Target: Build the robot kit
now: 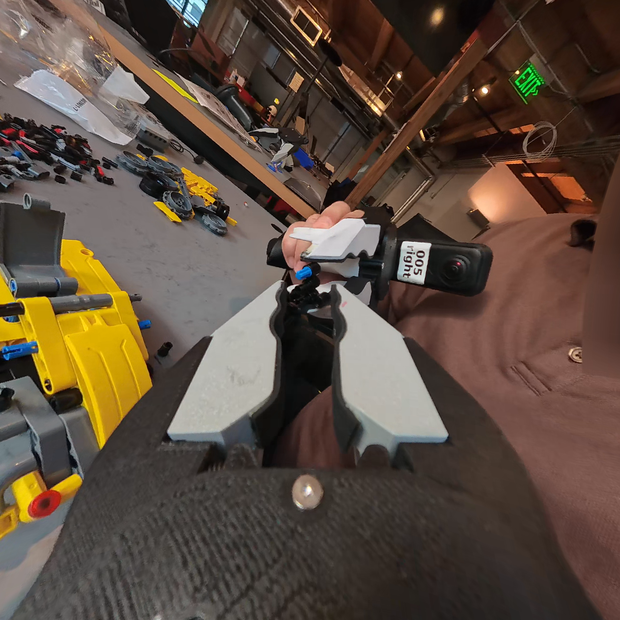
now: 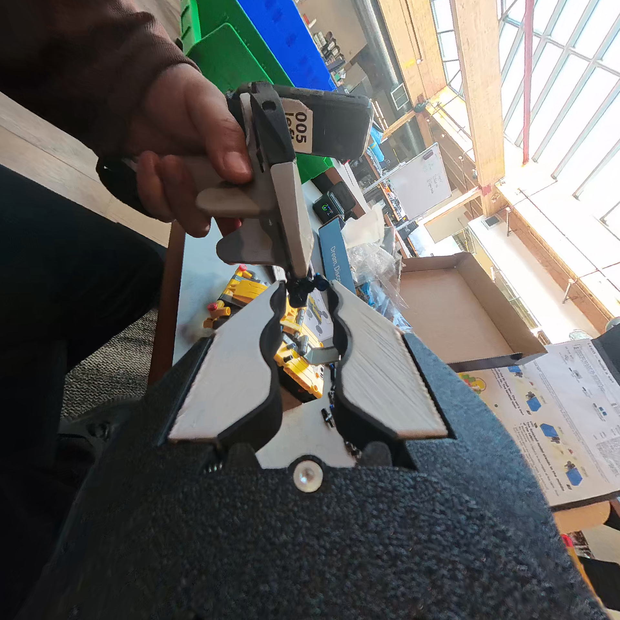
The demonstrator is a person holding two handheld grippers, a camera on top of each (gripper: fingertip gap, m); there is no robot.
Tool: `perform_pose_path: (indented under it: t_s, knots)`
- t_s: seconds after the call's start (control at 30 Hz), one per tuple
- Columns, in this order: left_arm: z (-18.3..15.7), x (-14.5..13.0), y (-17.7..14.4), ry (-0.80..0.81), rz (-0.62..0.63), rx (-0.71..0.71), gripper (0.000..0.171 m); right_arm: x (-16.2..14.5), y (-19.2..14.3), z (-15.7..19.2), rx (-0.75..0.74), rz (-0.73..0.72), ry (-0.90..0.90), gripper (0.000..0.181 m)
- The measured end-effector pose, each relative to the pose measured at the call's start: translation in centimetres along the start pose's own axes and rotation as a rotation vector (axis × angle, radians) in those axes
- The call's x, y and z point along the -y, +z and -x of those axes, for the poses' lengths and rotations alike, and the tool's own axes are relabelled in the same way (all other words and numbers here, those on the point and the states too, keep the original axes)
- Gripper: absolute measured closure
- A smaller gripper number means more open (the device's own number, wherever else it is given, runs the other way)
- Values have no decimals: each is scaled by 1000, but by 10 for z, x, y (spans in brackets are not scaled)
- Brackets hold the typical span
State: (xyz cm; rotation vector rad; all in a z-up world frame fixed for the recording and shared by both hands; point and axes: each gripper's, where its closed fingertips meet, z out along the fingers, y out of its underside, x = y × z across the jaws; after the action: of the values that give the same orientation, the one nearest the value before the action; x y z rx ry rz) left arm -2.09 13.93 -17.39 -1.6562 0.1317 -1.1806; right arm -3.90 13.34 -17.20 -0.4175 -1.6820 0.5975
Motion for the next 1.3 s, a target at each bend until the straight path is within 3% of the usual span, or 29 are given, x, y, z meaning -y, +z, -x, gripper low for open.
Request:
perform_pose_path:
  t_s: [0.3, 0.6, 0.93, 1.2, 1.3]
  knots:
    - [-4, -3, -6, -25, -87, -25, 148, 5, 2, 6, 22, -12, -12, 161]
    - [-9, -13, -17, 60, -29, -41, 140, 11, 8, 16, 65, -29, 11, 160]
    - [0, -17, -20, 130, 7, 2, 148, 8, 15, 21, 79, -15, 5, 160]
    - [7, -9, -22, 128, -12, 20, 151, 1, 14, 17, 139, -36, 207, 162]
    - [10, -8, -20, 115, -17, 26, 151, -3, 15, 16, 133, -30, 202, 162]
